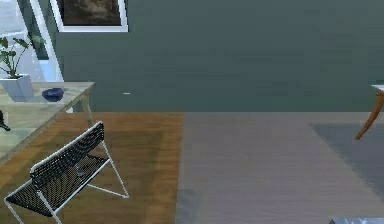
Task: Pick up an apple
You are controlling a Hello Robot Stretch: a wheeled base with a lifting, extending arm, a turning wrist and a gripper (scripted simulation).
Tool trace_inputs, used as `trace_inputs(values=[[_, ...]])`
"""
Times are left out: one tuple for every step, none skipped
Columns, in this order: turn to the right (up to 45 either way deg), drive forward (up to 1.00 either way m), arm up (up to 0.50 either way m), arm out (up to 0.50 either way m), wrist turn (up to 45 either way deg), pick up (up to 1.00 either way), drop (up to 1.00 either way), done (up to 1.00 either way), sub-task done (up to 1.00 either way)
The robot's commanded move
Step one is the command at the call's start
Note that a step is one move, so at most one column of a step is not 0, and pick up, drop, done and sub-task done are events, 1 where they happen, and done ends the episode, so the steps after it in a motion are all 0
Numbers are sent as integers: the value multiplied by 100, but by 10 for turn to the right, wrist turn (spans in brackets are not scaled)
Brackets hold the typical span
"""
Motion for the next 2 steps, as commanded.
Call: trace_inputs(values=[[0, 0, 0, 34, 0, 0, 0, 0, 0], [0, 0, 0, 0, 450, 0, 0, 0, 0]])
